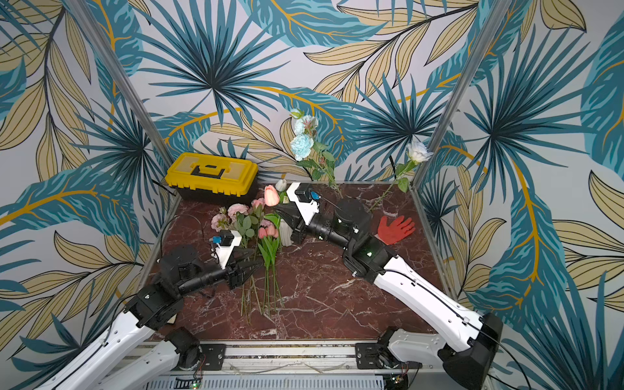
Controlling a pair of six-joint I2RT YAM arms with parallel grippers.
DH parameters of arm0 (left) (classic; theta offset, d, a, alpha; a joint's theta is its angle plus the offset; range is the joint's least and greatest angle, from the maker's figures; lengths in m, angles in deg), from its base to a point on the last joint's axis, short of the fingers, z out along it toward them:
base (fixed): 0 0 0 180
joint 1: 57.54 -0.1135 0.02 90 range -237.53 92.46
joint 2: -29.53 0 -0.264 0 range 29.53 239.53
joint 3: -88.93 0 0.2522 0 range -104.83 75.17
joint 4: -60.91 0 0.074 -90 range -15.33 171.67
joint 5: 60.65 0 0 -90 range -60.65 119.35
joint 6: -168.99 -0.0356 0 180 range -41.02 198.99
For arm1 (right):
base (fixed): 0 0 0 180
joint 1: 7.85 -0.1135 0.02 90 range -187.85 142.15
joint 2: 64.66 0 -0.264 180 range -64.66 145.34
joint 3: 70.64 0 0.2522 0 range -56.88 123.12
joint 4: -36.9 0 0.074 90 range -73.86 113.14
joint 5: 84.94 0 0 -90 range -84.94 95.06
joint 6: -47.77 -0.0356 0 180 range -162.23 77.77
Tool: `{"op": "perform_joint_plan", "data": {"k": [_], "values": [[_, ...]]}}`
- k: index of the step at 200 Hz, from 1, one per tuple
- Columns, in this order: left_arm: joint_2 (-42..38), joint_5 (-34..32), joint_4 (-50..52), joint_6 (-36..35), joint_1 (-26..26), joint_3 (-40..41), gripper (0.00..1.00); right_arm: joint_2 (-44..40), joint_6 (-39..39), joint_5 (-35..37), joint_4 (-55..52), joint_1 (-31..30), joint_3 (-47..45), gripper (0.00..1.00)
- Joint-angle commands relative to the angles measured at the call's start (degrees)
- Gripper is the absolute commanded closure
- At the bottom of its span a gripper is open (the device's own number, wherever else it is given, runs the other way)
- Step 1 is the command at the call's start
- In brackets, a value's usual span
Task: Pick out pink flowers from the vase
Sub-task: Pick up the flower from the vase, then place the flower at the center of the board.
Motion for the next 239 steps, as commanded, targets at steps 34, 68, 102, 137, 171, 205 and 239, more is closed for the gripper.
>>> {"op": "perform_joint_plan", "data": {"k": [34,68,102,137,171,205,239], "values": [[3.8,8.2,-15.9,-2.4,0.2,1.9,0.44,-3.9,-6.6,-6.1,9.1,-0.3,-7.0,1.00],[5.9,12.8,-19.2,-2.4,0.2,2.4,0.44,-5.3,-9.5,-6.8,12.9,-0.3,-9.9,1.00],[7.1,14.5,-19.2,-2.9,0.2,2.4,0.48,-6.3,-11.3,-7.7,13.5,-0.3,-11.0,1.00],[7.5,16.7,-19.2,-5.3,0.2,3.1,0.54,-6.5,-14.0,-7.8,15.1,-0.3,-11.7,1.00],[7.8,17.4,-19.2,-5.6,0.2,3.5,0.71,-6.9,-14.8,-8.1,15.3,-0.3,-12.1,1.00],[8.5,16.1,-19.2,-5.5,0.2,3.6,0.88,-7.1,-15.9,-8.3,15.9,-0.3,-12.5,1.00],[8.8,16.0,-19.2,-5.0,0.2,3.3,0.95,-7.1,-17.0,-8.7,16.7,-0.3,-13.0,1.00]]}}
